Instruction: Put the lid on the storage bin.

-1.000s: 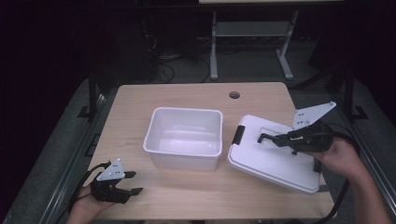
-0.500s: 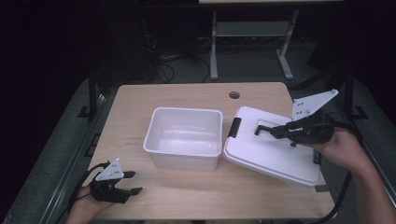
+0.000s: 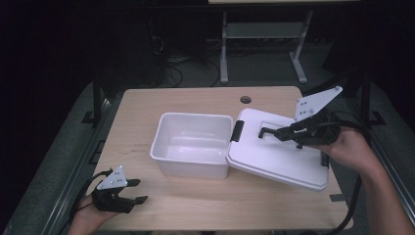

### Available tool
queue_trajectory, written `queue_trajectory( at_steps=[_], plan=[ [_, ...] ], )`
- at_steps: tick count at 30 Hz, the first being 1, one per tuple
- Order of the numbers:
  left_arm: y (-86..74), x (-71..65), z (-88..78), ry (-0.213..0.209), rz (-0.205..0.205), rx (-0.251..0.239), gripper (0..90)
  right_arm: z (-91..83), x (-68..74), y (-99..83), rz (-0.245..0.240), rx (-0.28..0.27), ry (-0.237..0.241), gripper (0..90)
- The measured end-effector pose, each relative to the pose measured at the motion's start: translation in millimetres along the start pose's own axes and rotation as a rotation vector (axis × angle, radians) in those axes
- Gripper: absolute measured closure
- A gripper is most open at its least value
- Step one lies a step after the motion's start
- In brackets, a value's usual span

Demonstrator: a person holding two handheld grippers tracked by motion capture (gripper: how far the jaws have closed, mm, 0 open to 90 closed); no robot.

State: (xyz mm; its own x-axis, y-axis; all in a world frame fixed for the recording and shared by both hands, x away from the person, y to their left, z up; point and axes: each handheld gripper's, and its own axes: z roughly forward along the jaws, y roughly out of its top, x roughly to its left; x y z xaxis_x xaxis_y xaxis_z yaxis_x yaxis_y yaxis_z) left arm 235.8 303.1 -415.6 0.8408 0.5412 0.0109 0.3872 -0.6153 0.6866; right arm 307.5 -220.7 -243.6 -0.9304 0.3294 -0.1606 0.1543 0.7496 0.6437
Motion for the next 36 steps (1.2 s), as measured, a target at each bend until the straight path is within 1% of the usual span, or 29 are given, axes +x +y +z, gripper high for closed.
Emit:
queue_trajectory(
  at_steps=[6,10,12,18,22,25,28,36],
  plan=[
    [-0.2,-0.5,-0.6,0.003,0.004,-0.004,37.1,6.2,-1.8,14.6,-0.020,-0.007,0.015,83.7],
    [-0.8,0.2,-0.7,0.000,-0.006,-0.008,37.1,10.2,-3.2,24.4,-0.031,-0.013,0.028,83.7],
    [-1.1,0.9,-1.3,-0.002,-0.012,-0.011,37.0,12.4,-4.7,29.0,-0.029,-0.019,0.034,83.7],
    [-0.9,0.6,-1.2,-0.003,-0.008,-0.011,37.1,19.1,-7.9,40.6,-0.044,-0.020,0.043,83.7],
    [-0.6,-0.1,-0.3,-0.003,-0.001,-0.002,37.1,26.1,-8.1,50.0,-0.053,-0.013,0.055,83.7],
    [-1.0,0.1,-1.4,-0.002,-0.007,-0.013,37.1,29.7,-7.8,54.9,-0.060,-0.013,0.060,83.7],
    [-1.6,0.1,-1.9,0.002,-0.007,-0.014,37.0,33.0,-6.0,62.4,-0.077,-0.017,0.066,83.7],
    [-2.0,0.7,-1.3,0.002,-0.003,-0.006,36.7,43.1,-6.9,80.2,-0.099,-0.017,0.079,83.7]
  ],
)
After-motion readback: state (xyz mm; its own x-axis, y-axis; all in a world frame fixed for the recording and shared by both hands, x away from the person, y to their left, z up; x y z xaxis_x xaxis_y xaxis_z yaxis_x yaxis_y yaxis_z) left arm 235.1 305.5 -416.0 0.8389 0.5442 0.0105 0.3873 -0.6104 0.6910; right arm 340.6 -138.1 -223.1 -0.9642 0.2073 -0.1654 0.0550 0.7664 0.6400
